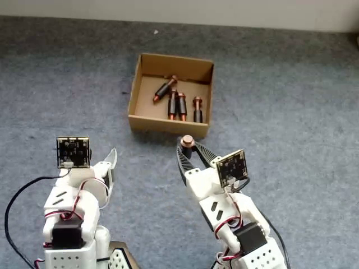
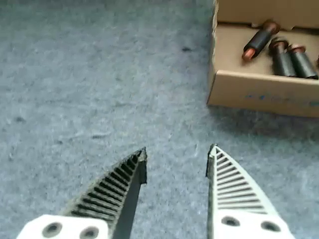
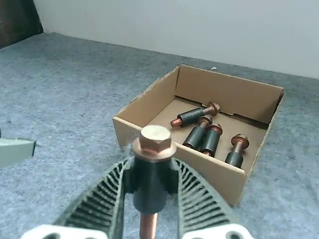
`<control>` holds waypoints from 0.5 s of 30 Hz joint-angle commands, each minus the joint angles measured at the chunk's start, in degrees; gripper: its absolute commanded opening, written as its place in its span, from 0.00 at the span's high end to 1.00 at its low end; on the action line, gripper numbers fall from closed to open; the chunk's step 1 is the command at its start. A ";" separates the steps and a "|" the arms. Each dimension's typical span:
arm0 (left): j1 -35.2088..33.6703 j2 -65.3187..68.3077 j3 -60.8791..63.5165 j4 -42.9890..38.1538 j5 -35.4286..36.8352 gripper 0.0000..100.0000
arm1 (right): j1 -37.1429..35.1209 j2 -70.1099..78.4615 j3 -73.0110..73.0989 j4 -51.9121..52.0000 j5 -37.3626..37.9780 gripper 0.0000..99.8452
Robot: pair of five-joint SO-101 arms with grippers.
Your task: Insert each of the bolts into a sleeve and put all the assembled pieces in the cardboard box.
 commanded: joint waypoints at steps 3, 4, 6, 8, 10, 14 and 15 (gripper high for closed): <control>-1.63 -0.66 6.02 0.00 -0.53 0.78 | 5.49 -0.31 5.85 -0.04 0.09 1.00; -1.63 -0.66 6.64 0.00 -0.53 0.78 | 6.55 -0.31 5.76 -0.04 0.09 1.00; -1.63 -0.66 8.04 0.00 -0.53 0.80 | 8.13 -0.22 5.76 -0.04 0.09 1.00; -1.54 -0.66 9.19 0.00 -0.53 0.84 | 9.01 -0.22 5.76 0.04 -0.26 1.00; -1.45 -0.66 9.36 0.00 -0.62 0.92 | 9.19 -0.22 4.44 0.48 -2.55 1.00; -1.27 -0.57 9.71 0.09 -0.62 0.98 | 9.19 -0.13 -3.47 3.82 -3.25 1.00; -1.27 -0.57 10.24 0.09 -0.62 0.98 | 9.19 -0.04 -5.32 3.82 -3.25 1.00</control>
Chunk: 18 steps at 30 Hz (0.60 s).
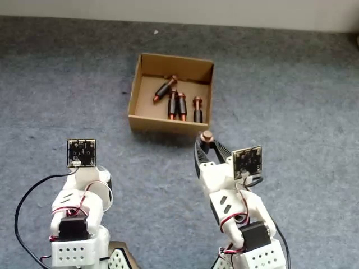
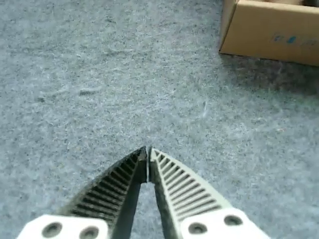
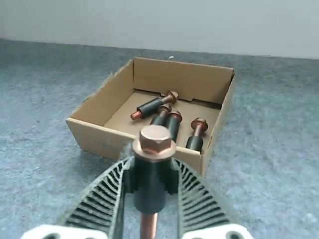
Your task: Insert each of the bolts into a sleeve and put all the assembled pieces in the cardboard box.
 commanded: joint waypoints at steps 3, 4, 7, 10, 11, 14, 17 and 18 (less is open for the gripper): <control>0.57 -0.57 1.63 -0.09 -0.62 0.99 | 0.48 3.82 -10.42 -1.98 -0.79 1.00; 1.01 -0.57 1.63 0.00 -0.62 0.99 | 0.48 6.64 -12.44 -4.44 -0.79 1.00; 1.54 -0.48 1.63 0.26 -0.62 0.99 | 0.48 19.82 -19.03 -12.35 -0.79 1.00; 1.19 -0.48 1.63 0.26 -0.62 0.99 | 0.75 36.44 -27.47 -18.95 -0.70 1.00; 1.19 -0.48 1.63 0.26 -0.62 0.99 | 0.84 41.98 -30.29 -21.23 -0.70 1.00; 1.10 -0.48 1.63 0.26 -0.62 0.99 | 0.84 57.01 -37.23 -28.70 -0.70 1.00; 1.10 -0.48 1.63 0.26 -0.62 0.99 | 0.84 70.11 -42.42 -36.62 -0.70 1.00; 1.10 -0.48 1.63 0.26 -0.62 0.99 | 0.92 73.98 -43.74 -38.99 -0.70 1.00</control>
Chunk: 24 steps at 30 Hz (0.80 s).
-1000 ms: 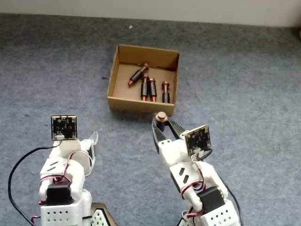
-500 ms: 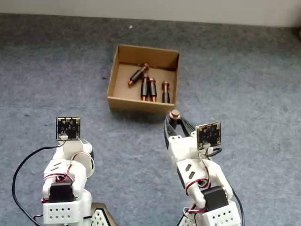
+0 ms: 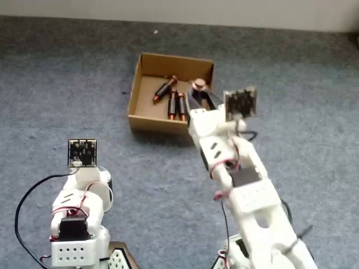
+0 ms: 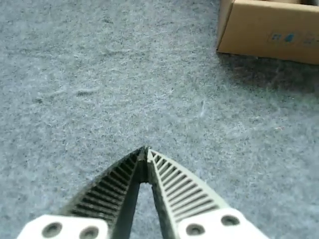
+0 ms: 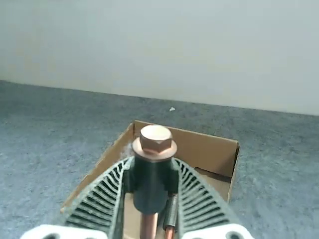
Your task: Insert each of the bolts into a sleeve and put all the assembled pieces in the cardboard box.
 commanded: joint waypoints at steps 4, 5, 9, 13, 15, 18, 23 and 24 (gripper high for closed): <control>0.48 -0.48 1.10 0.26 -0.62 0.99 | 0.84 24.75 -12.09 -14.11 -0.44 1.00; 0.48 -0.48 1.10 0.26 -0.62 0.99 | 1.01 27.65 -13.23 -14.55 -0.44 0.99; 0.48 -0.40 1.10 0.26 -0.62 0.99 | 3.03 37.32 -18.51 -14.29 -0.53 0.99; 0.48 -0.40 1.10 0.26 -0.62 0.99 | 4.09 41.98 -21.67 -14.20 -0.53 0.91; 0.48 -0.40 1.10 0.26 -0.62 0.99 | 4.09 42.15 -21.58 -14.11 -0.53 0.84; 0.48 -0.40 1.10 0.18 -0.70 0.99 | 4.00 42.07 -21.58 -14.11 -0.53 0.80; 0.48 -0.40 1.10 0.18 -0.70 0.99 | 3.74 40.66 -21.23 -13.93 -0.53 0.80; 0.48 -0.40 1.10 0.18 -0.70 0.99 | 3.74 39.69 -20.53 -12.62 -0.53 0.80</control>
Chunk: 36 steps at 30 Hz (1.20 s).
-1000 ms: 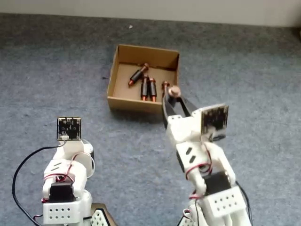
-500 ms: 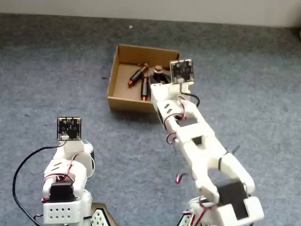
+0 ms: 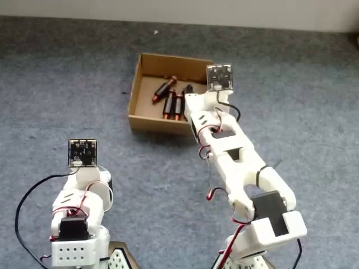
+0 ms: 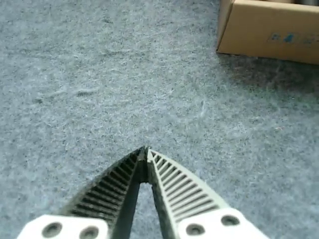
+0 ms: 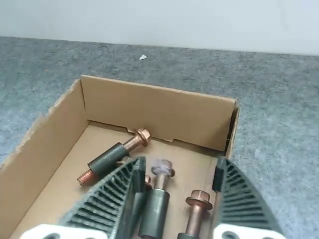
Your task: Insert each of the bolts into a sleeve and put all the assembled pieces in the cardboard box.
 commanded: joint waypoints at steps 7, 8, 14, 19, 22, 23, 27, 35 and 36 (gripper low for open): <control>0.48 -0.40 1.10 0.26 -0.62 0.99 | 0.48 -16.66 1.89 16.22 -0.35 0.80; 0.48 -0.40 1.10 0.26 -0.62 0.99 | 0.48 -18.68 2.77 18.15 -0.35 0.80; 0.48 -0.40 1.10 0.26 -0.53 0.99 | 0.48 -32.31 14.37 23.69 -0.35 0.80; 0.48 -0.40 1.10 0.18 -0.53 0.99 | 0.48 -47.78 26.86 23.87 -0.35 0.80; 0.48 -0.40 1.10 0.35 -0.53 0.99 | 0.57 -58.15 34.07 24.75 -0.35 0.80; 0.48 -0.40 1.10 0.35 -0.53 0.99 | 0.57 -61.58 35.82 26.68 -0.35 0.80; 0.57 -0.31 1.10 2.02 -0.53 0.99 | 0.75 -74.59 40.31 39.08 -0.53 0.80; 0.66 -0.40 1.10 15.03 -0.53 0.99 | 0.84 -99.03 43.65 58.42 -0.79 0.81; 0.66 -0.40 1.10 15.03 -0.53 0.99 | 0.84 -102.20 44.35 60.35 -0.79 0.84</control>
